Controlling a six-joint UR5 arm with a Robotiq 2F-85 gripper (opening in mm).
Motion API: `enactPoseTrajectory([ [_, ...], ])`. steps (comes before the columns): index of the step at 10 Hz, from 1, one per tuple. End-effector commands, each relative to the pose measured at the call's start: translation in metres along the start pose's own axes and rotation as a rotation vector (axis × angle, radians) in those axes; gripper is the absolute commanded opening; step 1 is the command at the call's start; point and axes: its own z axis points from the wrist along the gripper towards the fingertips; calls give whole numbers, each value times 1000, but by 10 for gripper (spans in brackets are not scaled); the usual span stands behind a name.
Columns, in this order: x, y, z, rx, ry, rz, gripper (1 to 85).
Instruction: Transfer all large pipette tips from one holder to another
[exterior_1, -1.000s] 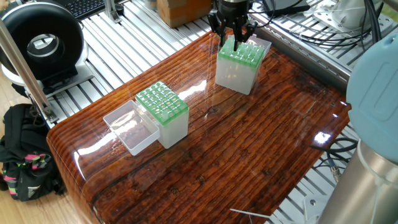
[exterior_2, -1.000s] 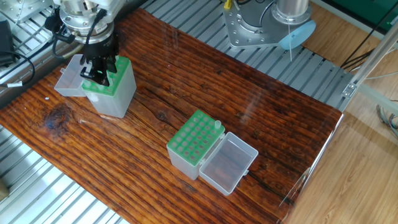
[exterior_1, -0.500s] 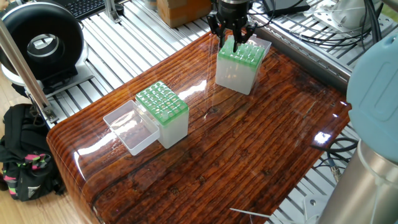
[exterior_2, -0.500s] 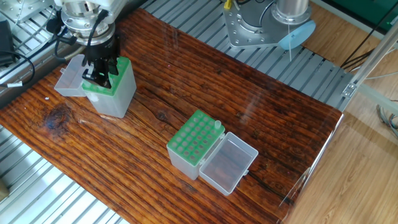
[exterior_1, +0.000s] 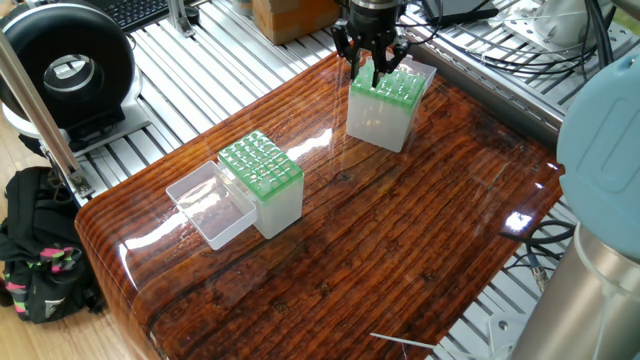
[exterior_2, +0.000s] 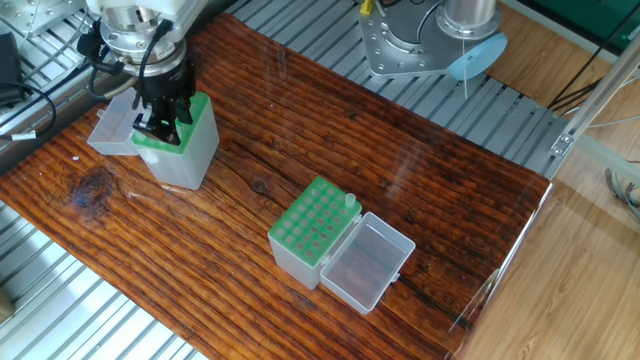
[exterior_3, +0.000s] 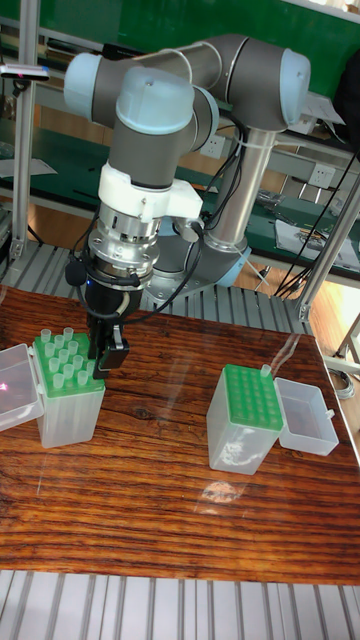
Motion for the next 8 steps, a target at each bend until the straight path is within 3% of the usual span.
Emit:
enactPoseTrajectory([
  [1,-1,3,0,4,-11,22,420],
  [8,3,0,-1,18,5,39,410],
])
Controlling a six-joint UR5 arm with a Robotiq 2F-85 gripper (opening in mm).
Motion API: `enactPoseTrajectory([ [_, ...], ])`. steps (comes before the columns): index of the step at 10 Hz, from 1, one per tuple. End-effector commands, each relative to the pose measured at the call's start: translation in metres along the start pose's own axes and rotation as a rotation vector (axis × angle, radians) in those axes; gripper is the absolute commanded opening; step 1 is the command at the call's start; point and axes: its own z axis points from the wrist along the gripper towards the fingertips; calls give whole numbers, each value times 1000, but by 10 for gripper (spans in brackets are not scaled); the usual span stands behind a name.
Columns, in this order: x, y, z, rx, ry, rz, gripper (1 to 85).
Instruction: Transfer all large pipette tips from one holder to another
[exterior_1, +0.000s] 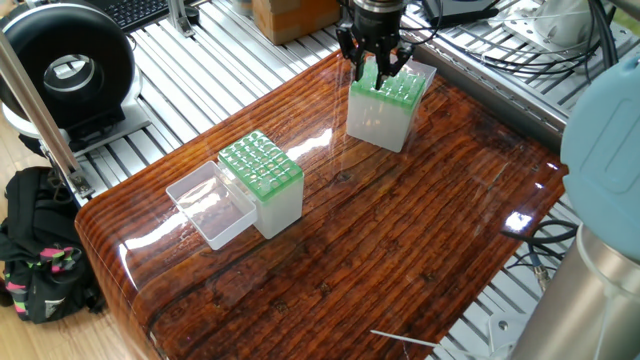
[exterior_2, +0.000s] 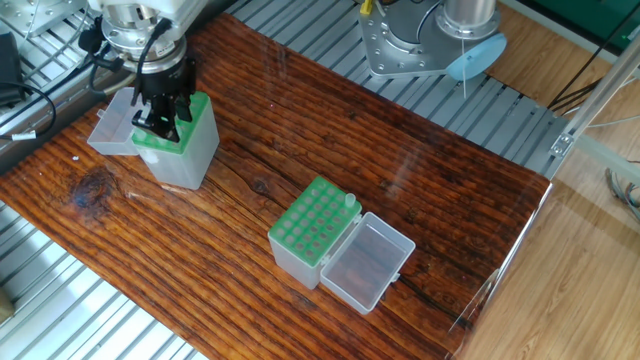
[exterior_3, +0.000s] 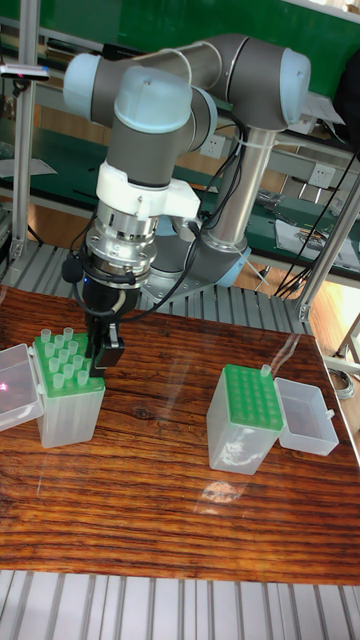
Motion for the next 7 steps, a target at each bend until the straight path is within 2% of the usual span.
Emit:
enactPoseTrajectory([
  [1,-2,-3,-1,12,-13,12,407],
  [7,-1,-7,1,24,-9,21,380],
])
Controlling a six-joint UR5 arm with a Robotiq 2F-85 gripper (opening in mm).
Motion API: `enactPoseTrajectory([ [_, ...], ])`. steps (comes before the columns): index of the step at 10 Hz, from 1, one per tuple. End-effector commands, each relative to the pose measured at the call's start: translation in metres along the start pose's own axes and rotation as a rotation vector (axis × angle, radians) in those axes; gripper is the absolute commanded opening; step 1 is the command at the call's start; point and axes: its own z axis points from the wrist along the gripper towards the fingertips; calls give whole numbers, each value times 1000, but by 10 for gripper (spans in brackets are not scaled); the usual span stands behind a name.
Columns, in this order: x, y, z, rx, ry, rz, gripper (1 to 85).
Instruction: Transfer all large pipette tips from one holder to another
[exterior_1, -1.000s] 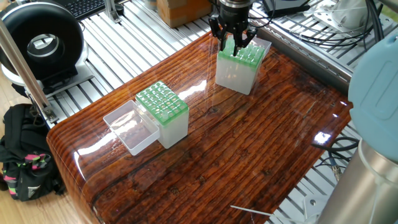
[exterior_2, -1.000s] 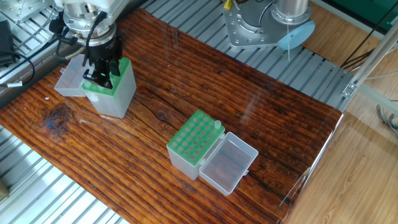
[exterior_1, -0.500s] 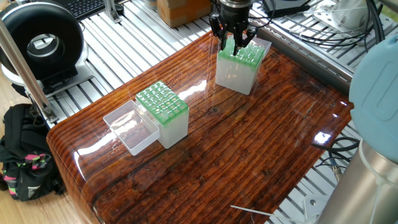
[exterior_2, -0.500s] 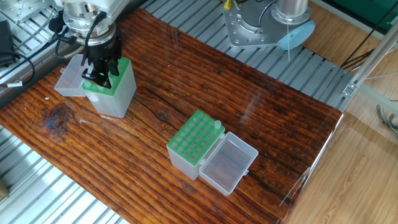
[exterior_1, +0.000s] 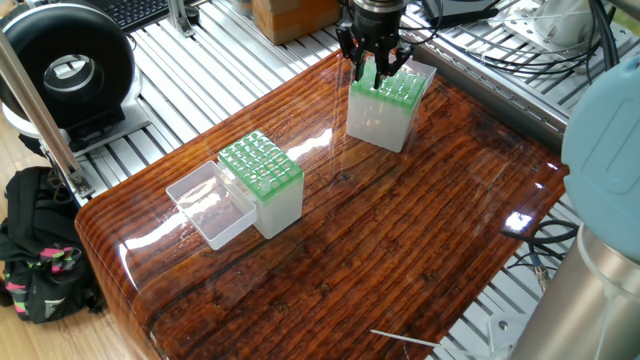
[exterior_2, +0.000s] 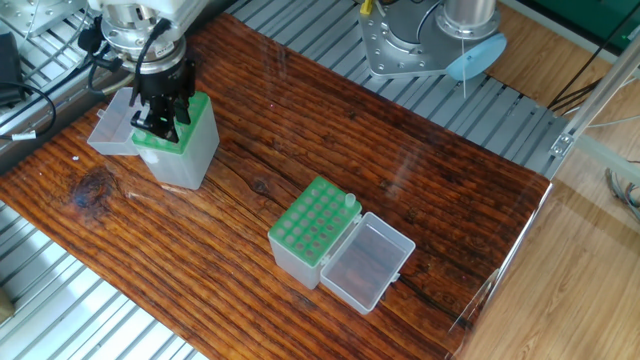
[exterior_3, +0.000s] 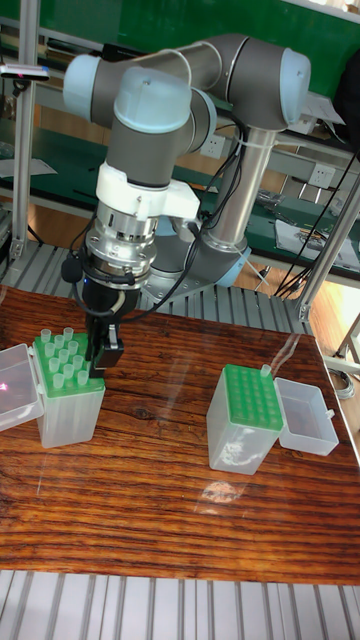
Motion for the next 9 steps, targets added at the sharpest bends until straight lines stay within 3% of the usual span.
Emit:
enactPoseTrajectory([
  [1,-2,-4,0,14,-11,12,370],
  [2,-2,-4,0,12,-13,18,340],
  [4,-1,-2,0,7,-7,30,217],
  [5,0,-1,0,4,-3,39,117],
  [7,0,1,-6,1,4,56,10],
  [9,-5,3,-11,-19,-10,65,10],
])
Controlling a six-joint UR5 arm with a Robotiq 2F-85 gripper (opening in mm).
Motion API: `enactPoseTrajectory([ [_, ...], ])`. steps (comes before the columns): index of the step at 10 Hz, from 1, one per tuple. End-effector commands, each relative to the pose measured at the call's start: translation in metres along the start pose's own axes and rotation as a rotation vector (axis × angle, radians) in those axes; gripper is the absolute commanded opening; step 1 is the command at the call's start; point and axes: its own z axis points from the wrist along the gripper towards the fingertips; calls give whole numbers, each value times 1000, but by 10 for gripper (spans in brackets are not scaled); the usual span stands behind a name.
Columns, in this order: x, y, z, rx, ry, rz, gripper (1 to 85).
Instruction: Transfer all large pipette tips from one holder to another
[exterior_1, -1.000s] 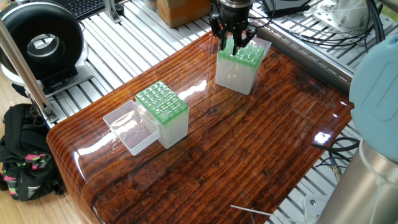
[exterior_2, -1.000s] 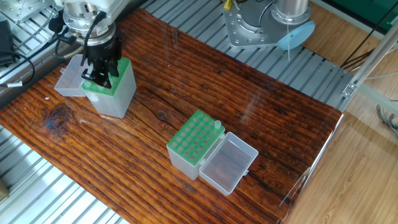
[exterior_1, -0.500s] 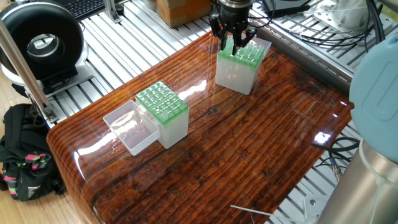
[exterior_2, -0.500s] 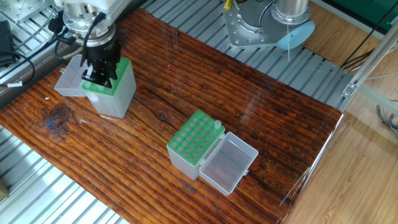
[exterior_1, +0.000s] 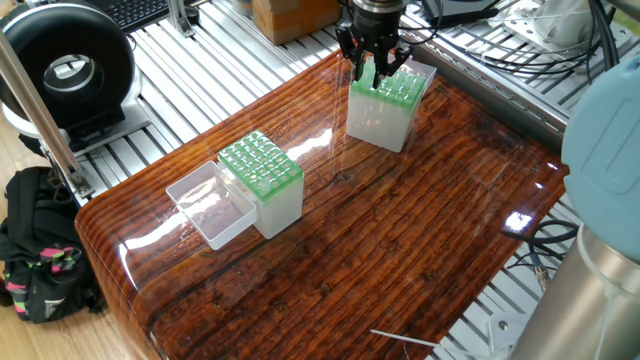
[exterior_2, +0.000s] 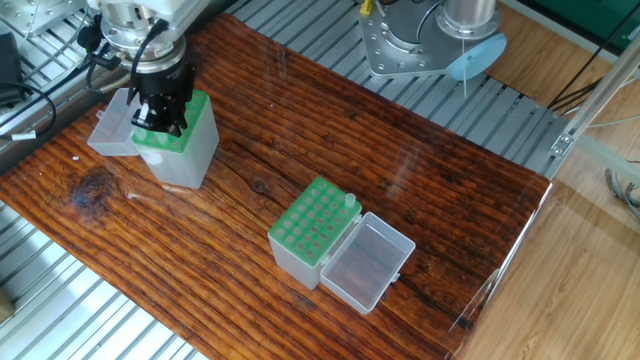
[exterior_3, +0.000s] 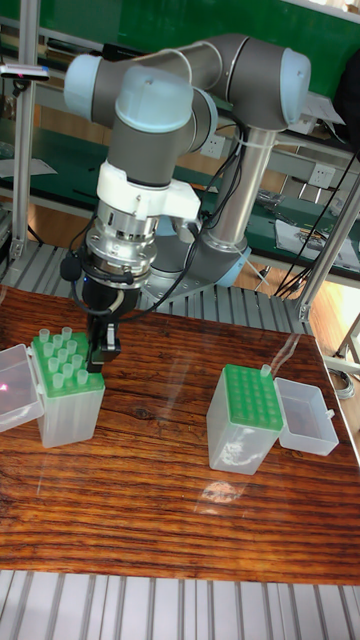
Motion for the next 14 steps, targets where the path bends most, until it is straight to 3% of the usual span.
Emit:
enactPoseTrajectory([
  [1,-6,0,-8,-6,-19,28,10],
  [3,-5,0,-12,-13,-17,31,10],
  [8,-1,2,-34,-43,29,70,10],
  [14,-2,-3,-62,-42,22,110,10],
])
